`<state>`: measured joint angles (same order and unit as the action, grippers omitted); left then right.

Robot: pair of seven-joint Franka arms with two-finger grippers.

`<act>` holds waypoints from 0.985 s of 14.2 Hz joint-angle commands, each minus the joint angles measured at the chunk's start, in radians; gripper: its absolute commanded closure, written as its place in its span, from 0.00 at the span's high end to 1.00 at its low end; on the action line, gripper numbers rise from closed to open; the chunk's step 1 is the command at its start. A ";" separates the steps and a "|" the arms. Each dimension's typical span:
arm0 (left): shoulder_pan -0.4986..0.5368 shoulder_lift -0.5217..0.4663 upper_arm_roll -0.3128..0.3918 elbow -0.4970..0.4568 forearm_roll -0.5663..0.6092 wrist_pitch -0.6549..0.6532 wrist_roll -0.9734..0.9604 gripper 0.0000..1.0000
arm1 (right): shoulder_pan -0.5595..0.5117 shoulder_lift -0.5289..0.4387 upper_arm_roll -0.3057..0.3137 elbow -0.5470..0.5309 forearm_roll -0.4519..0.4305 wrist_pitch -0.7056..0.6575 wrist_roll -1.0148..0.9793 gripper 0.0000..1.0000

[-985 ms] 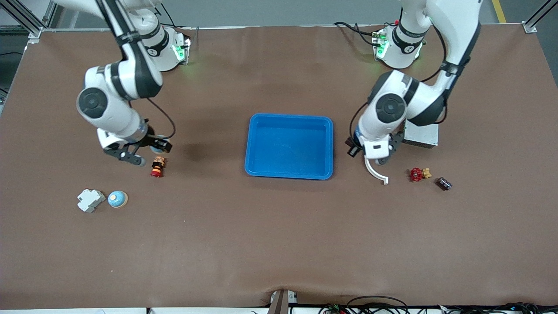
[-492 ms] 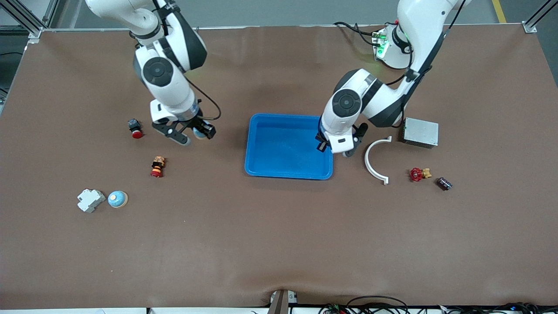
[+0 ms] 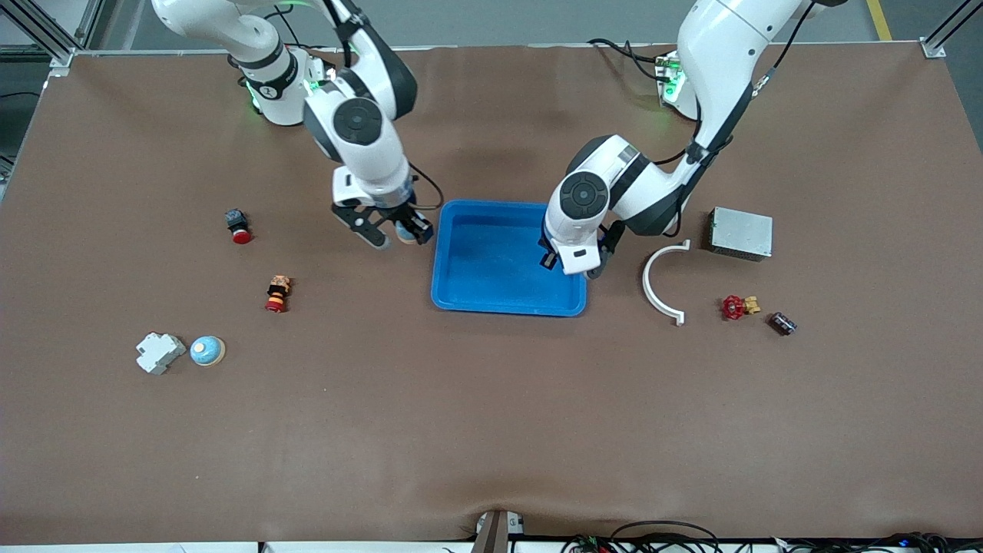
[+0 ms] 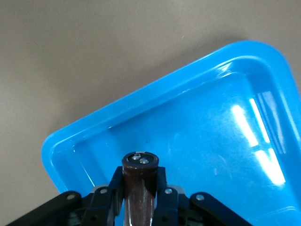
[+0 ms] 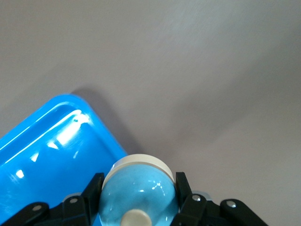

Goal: Place electrolytic capacitor and blue bell in tray
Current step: 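Open the left gripper over the tray while the right gripper lowers the bell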

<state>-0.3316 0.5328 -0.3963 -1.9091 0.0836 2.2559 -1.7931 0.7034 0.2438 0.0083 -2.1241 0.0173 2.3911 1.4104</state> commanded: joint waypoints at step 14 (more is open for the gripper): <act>0.092 -0.074 0.025 0.035 0.035 -0.018 -0.034 1.00 | 0.146 0.316 -0.013 0.225 0.003 0.108 0.295 0.00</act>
<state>-0.2777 0.5309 -0.3717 -1.8616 0.0984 2.2561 -1.8076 0.8283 0.5252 0.0069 -1.9261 0.0173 2.4791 1.6704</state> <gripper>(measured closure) 0.004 0.335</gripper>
